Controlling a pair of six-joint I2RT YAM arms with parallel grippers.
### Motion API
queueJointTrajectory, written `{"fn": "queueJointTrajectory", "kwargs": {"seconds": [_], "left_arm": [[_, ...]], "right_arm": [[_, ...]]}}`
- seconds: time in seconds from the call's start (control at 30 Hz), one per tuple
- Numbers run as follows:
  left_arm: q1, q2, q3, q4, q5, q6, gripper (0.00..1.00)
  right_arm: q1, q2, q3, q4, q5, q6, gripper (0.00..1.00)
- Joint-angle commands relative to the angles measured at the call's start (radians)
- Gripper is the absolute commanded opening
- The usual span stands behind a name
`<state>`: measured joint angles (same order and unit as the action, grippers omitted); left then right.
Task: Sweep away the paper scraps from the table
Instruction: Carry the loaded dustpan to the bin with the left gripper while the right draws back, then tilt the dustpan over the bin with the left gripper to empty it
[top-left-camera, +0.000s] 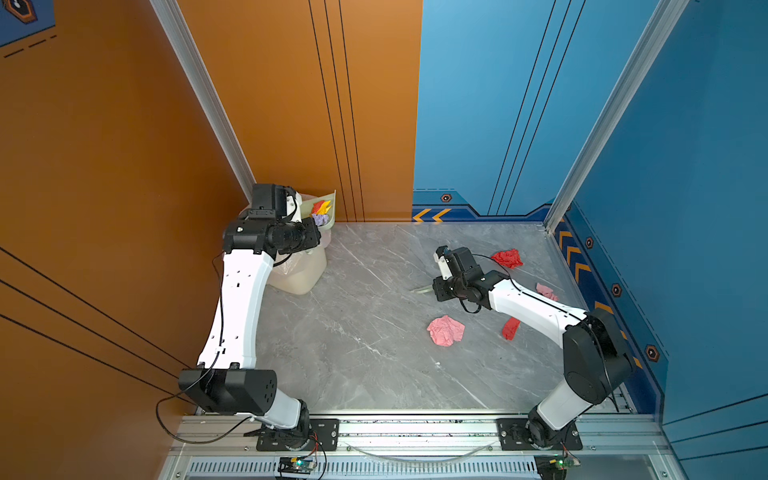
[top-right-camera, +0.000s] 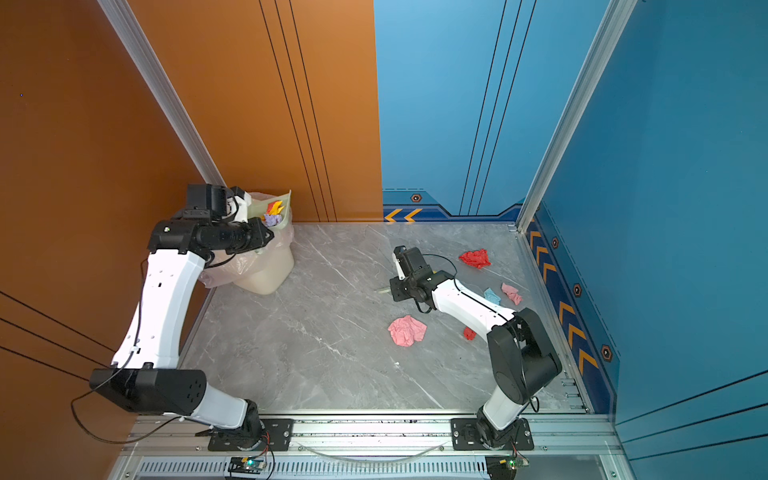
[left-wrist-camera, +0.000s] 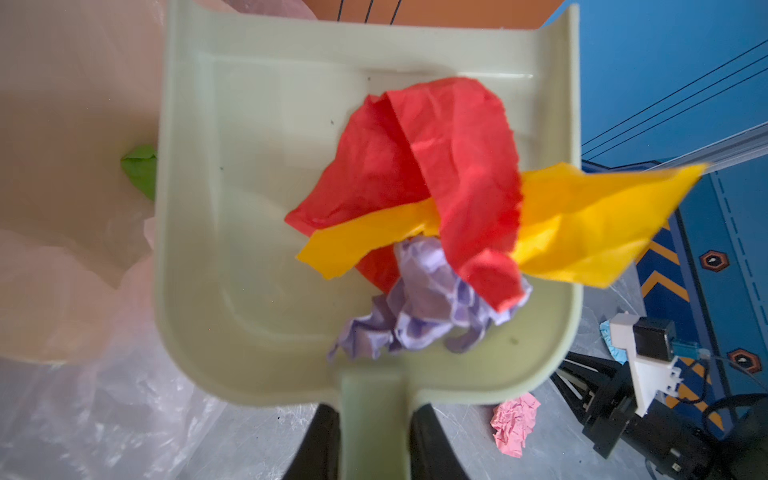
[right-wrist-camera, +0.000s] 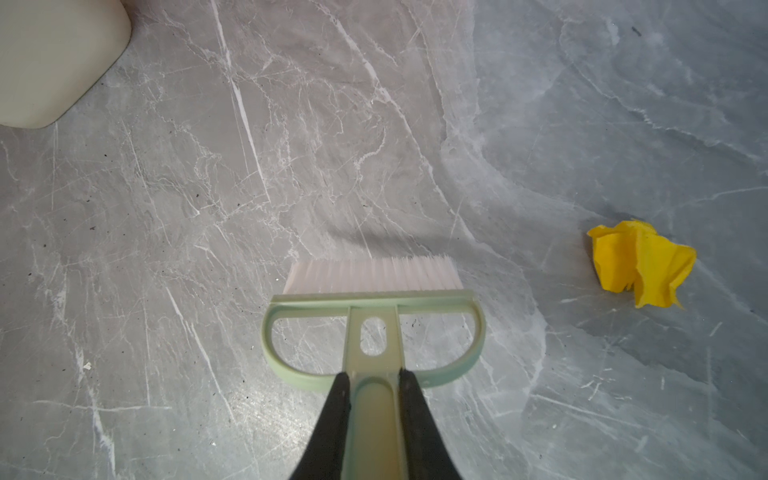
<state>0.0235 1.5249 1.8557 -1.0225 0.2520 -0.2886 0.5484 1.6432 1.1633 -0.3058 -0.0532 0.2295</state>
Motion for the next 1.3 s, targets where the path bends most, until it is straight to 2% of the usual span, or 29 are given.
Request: {"fn": "queueJointTrajectory", "kwargs": {"seconds": [0.0, 0.4, 0.8, 1.27], "left_arm": [[0.050, 0.011, 0.045, -0.015, 0.132, -0.028, 0.00], [0.255, 0.039, 0.037, -0.003, 0.430, -0.097, 0.00], [0.335, 0.112, 0.054, 0.013, 0.644, -0.157, 0.00], [0.360, 0.131, 0.074, 0.018, 0.720, -0.292, 0.00]], "right_arm": [[-0.010, -0.031, -0.008, -0.002, -0.003, 0.016, 0.00], [-0.008, -0.016, -0.001, 0.008, -0.016, 0.022, 0.00], [-0.008, -0.010, -0.024, 0.026, -0.042, 0.016, 0.00], [-0.008, -0.048, -0.031, 0.035, -0.084, -0.013, 0.00]]}}
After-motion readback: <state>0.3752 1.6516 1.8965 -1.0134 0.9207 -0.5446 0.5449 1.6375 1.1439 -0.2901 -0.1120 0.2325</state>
